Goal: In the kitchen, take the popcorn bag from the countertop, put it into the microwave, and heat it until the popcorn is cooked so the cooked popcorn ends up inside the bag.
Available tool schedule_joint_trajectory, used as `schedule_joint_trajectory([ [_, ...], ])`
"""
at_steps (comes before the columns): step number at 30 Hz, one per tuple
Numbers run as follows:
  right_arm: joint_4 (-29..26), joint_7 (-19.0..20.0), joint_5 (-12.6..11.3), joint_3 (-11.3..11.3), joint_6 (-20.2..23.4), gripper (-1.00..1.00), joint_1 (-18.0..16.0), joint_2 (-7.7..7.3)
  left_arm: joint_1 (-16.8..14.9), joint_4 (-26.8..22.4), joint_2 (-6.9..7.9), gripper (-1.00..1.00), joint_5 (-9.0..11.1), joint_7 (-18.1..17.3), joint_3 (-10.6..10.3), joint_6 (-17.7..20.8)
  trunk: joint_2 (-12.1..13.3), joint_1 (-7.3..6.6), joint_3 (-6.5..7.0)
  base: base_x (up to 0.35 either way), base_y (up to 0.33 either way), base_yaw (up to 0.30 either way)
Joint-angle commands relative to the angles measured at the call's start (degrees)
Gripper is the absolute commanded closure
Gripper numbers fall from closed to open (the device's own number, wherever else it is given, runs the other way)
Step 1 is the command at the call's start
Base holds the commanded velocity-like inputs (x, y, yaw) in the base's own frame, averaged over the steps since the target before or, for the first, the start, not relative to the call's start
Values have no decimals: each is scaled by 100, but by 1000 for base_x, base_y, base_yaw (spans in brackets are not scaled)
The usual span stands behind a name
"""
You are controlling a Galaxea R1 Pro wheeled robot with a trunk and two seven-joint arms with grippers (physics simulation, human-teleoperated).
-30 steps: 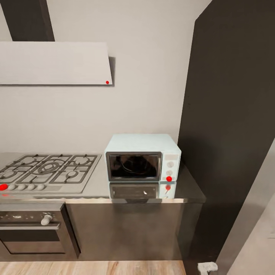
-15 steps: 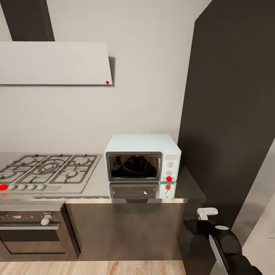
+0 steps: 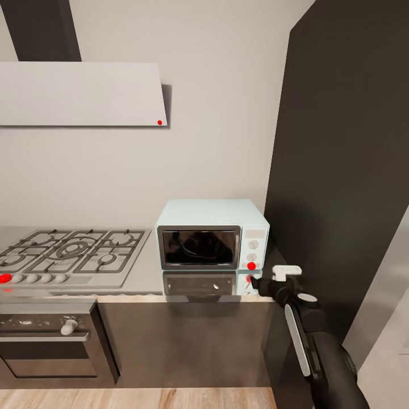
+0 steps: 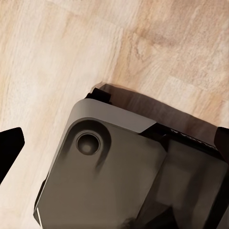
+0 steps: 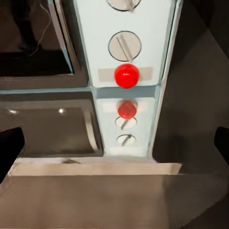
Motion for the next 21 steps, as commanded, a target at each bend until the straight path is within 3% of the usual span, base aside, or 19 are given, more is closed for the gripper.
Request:
schedule_joint_trajectory([
  [1, 23, 29, 47, -9, -239, -100, -5, 22, -3, -2, -1, -100, 42, 22, -49, -3, -6, 1, -8, 0, 0, 0],
  [6, 408, -46, 40, -46, -1247, -100, -2, 32, -3, -2, -1, -100, 41, 22, -50, -3, -6, 1, -8, 0, 0, 0],
  [10, 715, -118, 23, -56, -1610, -100, -4, 31, -3, -2, -1, -100, 41, 22, -47, -3, -6, 1, -8, 0, 0, 0],
  [21, 864, -455, 37, -58, -1776, -100, 3, 24, -3, -2, -1, -100, 58, 22, -46, -3, -6, 1, -8, 0, 0, 0],
])
